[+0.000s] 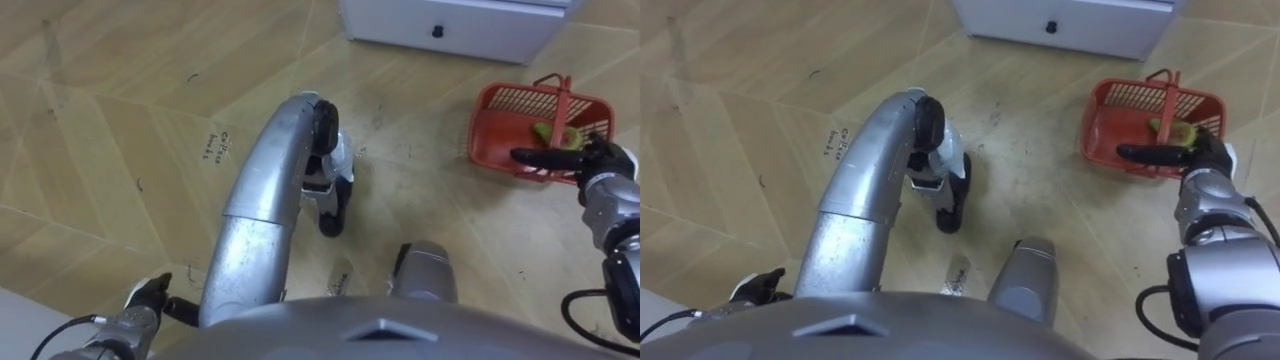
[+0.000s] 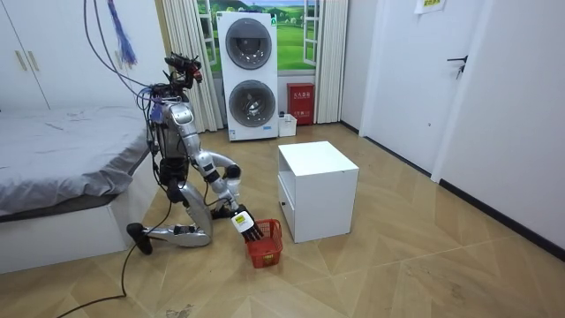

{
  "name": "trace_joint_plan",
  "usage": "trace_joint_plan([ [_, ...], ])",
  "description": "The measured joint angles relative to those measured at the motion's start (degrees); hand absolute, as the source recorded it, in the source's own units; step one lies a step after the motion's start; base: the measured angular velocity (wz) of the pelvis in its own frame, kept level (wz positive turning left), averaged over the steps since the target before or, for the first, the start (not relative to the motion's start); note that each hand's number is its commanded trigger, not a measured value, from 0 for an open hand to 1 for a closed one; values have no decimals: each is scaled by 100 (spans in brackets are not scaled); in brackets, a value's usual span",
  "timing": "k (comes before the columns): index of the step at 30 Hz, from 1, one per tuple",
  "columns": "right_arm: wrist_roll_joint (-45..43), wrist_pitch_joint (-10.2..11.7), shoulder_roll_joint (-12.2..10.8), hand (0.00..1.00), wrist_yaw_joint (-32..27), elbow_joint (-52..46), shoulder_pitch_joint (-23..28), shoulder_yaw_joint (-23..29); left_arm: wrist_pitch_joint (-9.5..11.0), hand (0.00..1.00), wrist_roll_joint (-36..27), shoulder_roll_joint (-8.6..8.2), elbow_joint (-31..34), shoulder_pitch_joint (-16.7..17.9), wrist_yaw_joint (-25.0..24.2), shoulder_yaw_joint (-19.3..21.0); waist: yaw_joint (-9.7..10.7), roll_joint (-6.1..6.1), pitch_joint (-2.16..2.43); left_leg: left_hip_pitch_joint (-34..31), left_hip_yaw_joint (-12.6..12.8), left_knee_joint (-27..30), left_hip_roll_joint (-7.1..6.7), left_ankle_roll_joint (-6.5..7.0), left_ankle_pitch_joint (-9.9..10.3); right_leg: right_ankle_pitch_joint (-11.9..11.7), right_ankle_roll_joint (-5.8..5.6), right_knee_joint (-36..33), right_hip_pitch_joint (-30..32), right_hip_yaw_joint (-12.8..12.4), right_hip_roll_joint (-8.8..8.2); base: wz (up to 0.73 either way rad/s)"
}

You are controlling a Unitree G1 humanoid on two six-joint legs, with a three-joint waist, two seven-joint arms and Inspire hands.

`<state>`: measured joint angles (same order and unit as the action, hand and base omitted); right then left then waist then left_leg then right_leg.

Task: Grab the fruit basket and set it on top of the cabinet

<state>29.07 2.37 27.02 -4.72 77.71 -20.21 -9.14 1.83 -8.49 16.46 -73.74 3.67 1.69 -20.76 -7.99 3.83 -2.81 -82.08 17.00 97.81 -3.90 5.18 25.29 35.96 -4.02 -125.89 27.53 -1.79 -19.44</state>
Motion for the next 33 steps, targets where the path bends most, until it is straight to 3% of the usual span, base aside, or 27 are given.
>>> trace_joint_plan([
  [10,86,2,133,0,117,16,-65,-88,23,0,-109,0,67,61,-3,-125,-58,-129,2,-23,178,-109,11,23,-73,3,-1,-56,131,-84,-145,2],
  [19,259,5,141,0,116,17,-201,-90,16,0,-109,-1,68,135,-15,-218,-102,-127,-1,-28,175,-119,10,55,-130,6,-8,-94,135,-66,-151,0],
  [20,277,5,142,56,115,18,-201,-90,15,0,-110,-1,68,163,-15,-235,-124,-127,-1,-28,175,-119,8,58,-135,6,-8,-97,132,-62,-152,0],
  [21,292,5,142,71,115,20,-200,-90,14,0,-110,-1,69,175,-15,-253,-137,-127,-1,-28,174,-119,6,58,-137,6,-8,-99,131,-61,-152,0],
  [22,317,5,142,100,117,27,-200,-91,14,0,-110,-1,74,197,-15,-291,-159,-127,-1,-28,175,-119,0,58,-139,6,-8,-101,129,-60,-151,0],
  [33,445,5,139,100,86,26,-200,-92,22,0,-329,-2,279,218,-14,-365,-174,-113,-9,-28,175,-113,13,61,-147,13,5,-121,129,-57,-149,0],
])
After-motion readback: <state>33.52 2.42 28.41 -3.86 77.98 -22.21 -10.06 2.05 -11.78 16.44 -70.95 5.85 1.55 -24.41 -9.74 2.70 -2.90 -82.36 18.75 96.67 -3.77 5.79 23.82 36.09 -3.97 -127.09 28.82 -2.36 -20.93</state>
